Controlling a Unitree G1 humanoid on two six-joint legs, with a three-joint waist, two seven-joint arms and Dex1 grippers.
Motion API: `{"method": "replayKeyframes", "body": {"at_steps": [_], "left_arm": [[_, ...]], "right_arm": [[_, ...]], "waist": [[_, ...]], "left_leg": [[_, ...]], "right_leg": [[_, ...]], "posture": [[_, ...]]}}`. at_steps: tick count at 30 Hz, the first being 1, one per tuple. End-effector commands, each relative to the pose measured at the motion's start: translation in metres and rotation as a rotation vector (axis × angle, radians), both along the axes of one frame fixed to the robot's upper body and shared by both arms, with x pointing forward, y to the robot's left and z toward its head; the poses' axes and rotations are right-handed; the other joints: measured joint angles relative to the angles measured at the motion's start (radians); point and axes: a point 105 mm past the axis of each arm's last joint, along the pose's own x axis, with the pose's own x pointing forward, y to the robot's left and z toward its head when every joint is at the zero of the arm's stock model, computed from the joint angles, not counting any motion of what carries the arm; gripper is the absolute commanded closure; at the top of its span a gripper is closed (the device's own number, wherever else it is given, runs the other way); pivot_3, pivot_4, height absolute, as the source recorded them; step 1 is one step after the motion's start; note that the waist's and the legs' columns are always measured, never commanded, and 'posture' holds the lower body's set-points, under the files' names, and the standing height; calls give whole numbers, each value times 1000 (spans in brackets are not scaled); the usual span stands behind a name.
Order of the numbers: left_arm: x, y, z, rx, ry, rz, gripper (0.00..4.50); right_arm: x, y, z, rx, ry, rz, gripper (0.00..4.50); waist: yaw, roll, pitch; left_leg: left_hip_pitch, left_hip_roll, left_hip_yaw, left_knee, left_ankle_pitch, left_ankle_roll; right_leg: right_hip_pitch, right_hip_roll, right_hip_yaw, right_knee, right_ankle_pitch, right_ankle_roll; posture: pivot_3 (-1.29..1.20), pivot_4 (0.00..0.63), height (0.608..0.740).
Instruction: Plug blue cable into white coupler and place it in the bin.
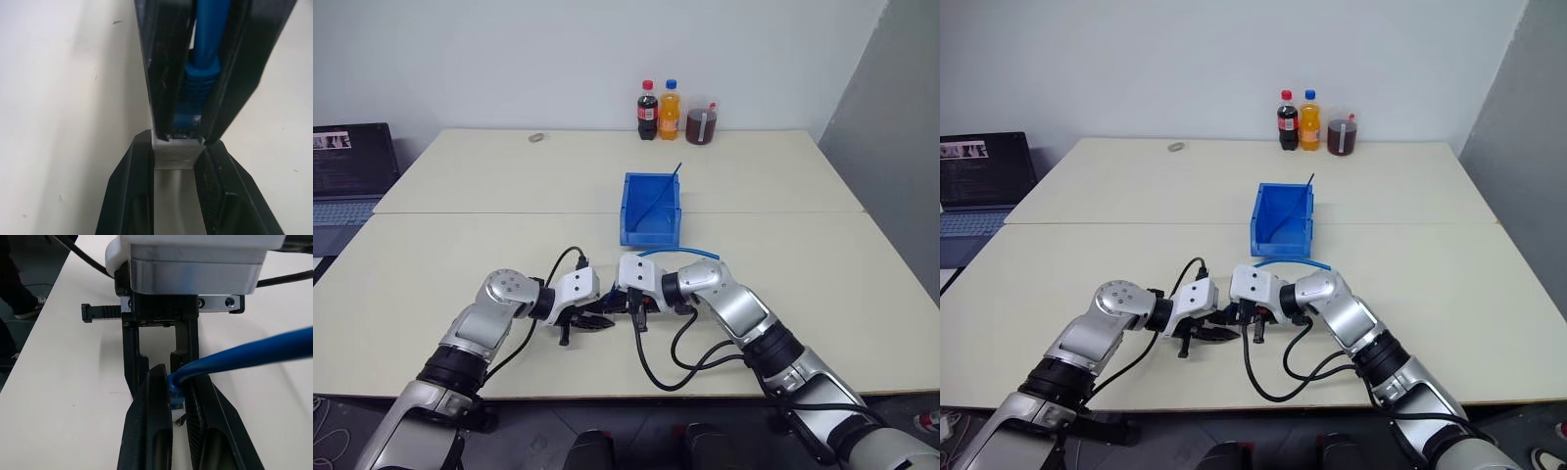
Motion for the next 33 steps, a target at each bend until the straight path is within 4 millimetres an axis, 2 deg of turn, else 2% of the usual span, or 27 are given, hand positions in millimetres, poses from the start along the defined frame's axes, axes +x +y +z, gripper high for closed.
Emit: {"method": "replayKeyframes", "body": {"at_steps": [1, 5, 8, 10, 13, 17, 21, 25, 30, 32, 33], "left_arm": [[-7, 9, -4, 0, 12, 31, 2435], [-11, 18, 3, -21, -2, 67, 1605], [-9, 30, 19, -76, -20, 166, 998], [0, 36, 42, -156, -66, 267, 553], [7, 34, 74, -268, -117, 348, 0], [12, 28, 98, -328, -186, 396, 0], [32, 28, 120, -324, -324, 515, 0], [43, 23, 128, -289, -368, 529, 0], [55, 8, 140, -323, -403, 542, 0], [56, -2, 146, -364, -394, 534, 0], [56, -6, 149, -389, -385, 530, 0]], "right_arm": [[-4, -6, -6, -12, 16, -21, 4411], [-6, -9, 11, 43, -7, -37, 4411], [-4, -14, 30, 99, -30, -71, 4411], [3, -25, 46, 139, -47, -129, 4411], [11, -41, 61, 175, -51, -199, 4411], [24, -60, 77, 231, -40, -296, 4412], [52, -73, 119, 384, -17, -415, 4412], [91, -71, 144, 424, -37, -503, 4412], [133, -62, 149, 418, -4, -608, 4412], [140, -57, 149, 393, 15, -617, 3650], [143, -56, 148, 370, 18, -617, 3551]], "waist": [[0, 0, 1], [-3, -1, 2], [-2, -2, 6], [-2, -4, 15], [-2, -9, 27], [3, -10, 29], [3, -11, 35], [-6, -15, 42], [-4, -15, 43], [-3, -15, 43], [-2, -16, 43]], "left_leg": [[0, 0, 0, 0, 0, 0], [-3, 0, 0, -2, 0, 0], [-12, 1, 0, -2, 0, 0], [-13, 2, 0, -3, 0, 0], [-16, 3, -1, -3, 0, 0], [-19, 2, -1, -3, 0, 0], [-21, 1, 0, -3, 0, 0], [-20, 1, -1, -3, 0, 0], [-21, 1, 1, -3, 0, -1], [-29, -1, 1, -3, 0, -1], [-30, -1, 1, -3, 0, -1]], "right_leg": [[0, 0, 0, 0, 0, 0], [-3, 0, 0, -2, 0, 0], [-12, 1, 0, -1, 0, 0], [-14, 1, 0, -1, 0, -1], [-16, 1, -2, 0, 0, 0], [-17, 1, -2, -3, 0, 0], [-18, 0, -2, -3, 2, -3], [-19, 0, -2, -2, 3, -4], [-20, 0, -1, -2, 4, -5], [-27, -2, -1, -1, 4, -5], [-29, -2, -1, -1, 4, -5]], "posture": [[0, 150, 740], [0, 150, 740], [0, 150, 740], [0, 150, 740], [0, 150, 740], [0, 150, 740], [0, 150, 740], [0, 150, 740], [0, 150, 740], [0, 150, 740], [0, 150, 740]]}}
